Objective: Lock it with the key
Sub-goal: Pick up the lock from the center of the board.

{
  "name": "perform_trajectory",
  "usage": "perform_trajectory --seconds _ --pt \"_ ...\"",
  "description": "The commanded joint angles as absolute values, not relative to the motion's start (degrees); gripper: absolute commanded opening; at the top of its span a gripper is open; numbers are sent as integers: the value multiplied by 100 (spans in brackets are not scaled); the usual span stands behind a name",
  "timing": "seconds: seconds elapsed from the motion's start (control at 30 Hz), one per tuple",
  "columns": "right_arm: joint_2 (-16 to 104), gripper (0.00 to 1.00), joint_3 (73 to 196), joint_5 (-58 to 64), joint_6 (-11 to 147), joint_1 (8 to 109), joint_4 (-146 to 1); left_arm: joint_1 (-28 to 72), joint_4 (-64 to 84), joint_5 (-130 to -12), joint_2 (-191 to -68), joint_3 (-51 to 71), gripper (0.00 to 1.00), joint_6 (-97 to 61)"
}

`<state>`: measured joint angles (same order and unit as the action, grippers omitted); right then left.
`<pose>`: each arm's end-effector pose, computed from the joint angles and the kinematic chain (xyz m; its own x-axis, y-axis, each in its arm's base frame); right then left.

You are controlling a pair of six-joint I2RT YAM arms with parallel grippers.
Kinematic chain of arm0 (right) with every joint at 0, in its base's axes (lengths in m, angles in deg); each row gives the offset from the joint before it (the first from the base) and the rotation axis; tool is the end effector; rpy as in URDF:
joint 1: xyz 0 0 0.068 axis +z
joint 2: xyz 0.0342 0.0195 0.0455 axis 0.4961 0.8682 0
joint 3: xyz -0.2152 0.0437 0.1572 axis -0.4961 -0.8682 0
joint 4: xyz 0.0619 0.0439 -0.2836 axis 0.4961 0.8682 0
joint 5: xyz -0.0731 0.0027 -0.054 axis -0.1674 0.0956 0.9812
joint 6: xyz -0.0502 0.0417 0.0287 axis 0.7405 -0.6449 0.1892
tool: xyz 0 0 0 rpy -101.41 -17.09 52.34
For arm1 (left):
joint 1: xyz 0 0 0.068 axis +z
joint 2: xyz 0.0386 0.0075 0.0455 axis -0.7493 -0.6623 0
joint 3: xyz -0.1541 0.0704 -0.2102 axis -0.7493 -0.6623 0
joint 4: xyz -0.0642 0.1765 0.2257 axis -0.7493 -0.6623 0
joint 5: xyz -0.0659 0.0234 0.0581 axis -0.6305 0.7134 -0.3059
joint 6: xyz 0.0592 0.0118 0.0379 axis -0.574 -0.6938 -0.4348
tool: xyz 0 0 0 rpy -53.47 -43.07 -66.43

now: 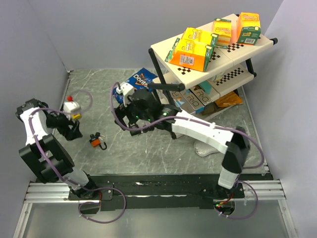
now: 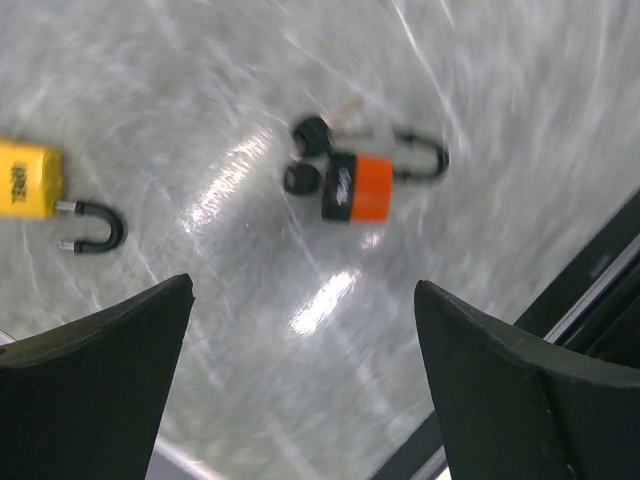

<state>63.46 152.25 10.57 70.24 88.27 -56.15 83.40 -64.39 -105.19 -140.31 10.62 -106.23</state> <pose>0.2464 0.4036 0.3424 -0.2787 -0.3046 -0.9108 -0.8379 0.5406 0.0756 0.2669 0.1378 0.2473 -0.5635 0.4839 -0.6695 0.7085 0.6999 -0.0905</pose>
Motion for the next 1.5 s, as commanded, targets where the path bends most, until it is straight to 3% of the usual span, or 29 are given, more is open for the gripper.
perform_trajectory --seconds 0.0,0.27,0.7,1.07,1.3,1.47 --pt "5565 100 14336 -13 7975 8793 -6315 7983 -7008 -9826 -13652 607 96 -13543" --pt "4773 100 13306 -1428 8592 8793 -6633 6708 -6340 -8840 -13580 -168 99 -15099" --pt "4306 100 12699 -1562 8434 8714 -6598 5653 -5866 -8146 -14029 -598 79 -16454" --pt "4412 100 12742 -1746 8170 8564 -6404 5574 -5225 -7979 -14415 -748 69 -16604" --pt "4552 100 12874 -1781 8135 8459 -6264 5582 -4688 -8023 -14600 -906 68 -16560" --pt "4649 100 12971 -1869 8038 8327 -6185 5582 -4547 -8119 -14864 -732 58 -16095"
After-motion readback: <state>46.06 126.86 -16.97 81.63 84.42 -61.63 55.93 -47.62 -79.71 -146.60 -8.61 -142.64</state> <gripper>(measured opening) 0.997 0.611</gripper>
